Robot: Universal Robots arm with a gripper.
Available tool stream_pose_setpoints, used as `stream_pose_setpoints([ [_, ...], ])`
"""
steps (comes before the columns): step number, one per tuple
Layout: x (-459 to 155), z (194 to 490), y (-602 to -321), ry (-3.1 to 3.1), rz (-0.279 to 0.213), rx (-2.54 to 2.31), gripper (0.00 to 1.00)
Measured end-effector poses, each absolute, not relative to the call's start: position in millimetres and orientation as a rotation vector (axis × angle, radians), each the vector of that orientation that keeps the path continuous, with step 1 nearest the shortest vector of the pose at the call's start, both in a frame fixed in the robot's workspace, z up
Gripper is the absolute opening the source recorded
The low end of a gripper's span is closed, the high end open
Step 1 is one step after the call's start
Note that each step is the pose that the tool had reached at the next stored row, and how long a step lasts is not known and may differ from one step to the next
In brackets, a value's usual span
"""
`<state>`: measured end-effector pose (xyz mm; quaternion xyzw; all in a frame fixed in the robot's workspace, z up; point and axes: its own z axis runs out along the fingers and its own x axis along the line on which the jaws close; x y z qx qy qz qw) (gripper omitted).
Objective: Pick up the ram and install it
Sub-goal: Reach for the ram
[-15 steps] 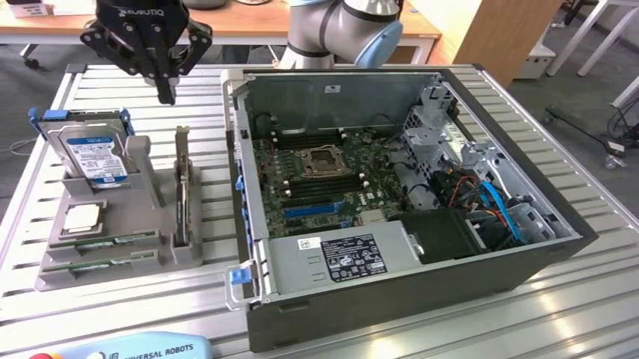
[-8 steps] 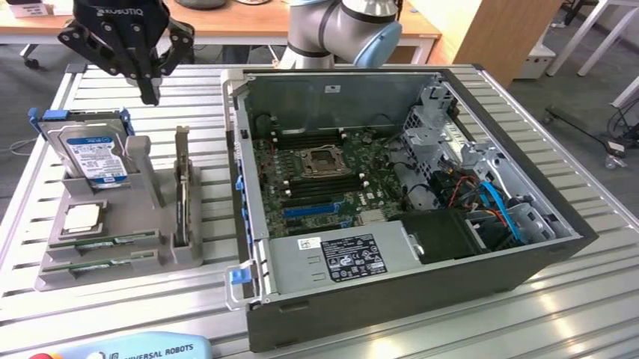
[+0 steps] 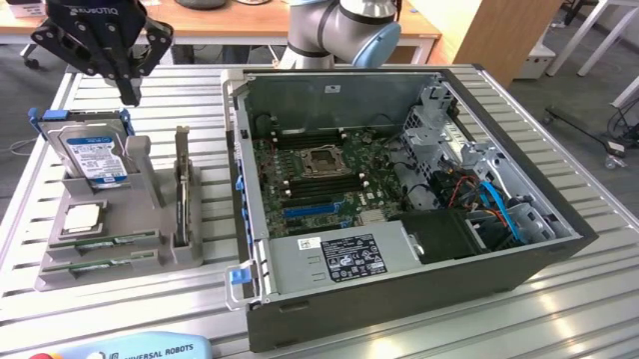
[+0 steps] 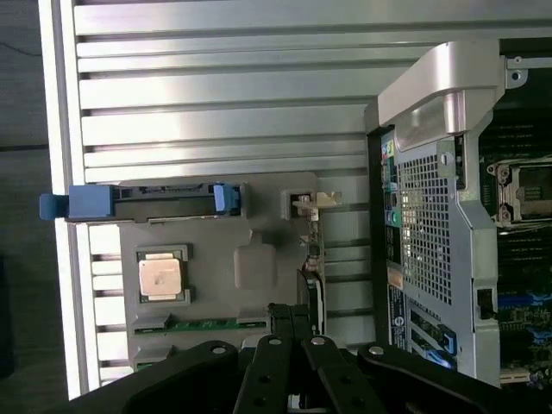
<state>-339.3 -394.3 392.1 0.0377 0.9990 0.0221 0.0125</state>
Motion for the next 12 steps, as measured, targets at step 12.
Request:
stream_pose_setpoints([
  [12, -370, 392, -394, 3.114, 0.069, 0.118, 0.1],
])
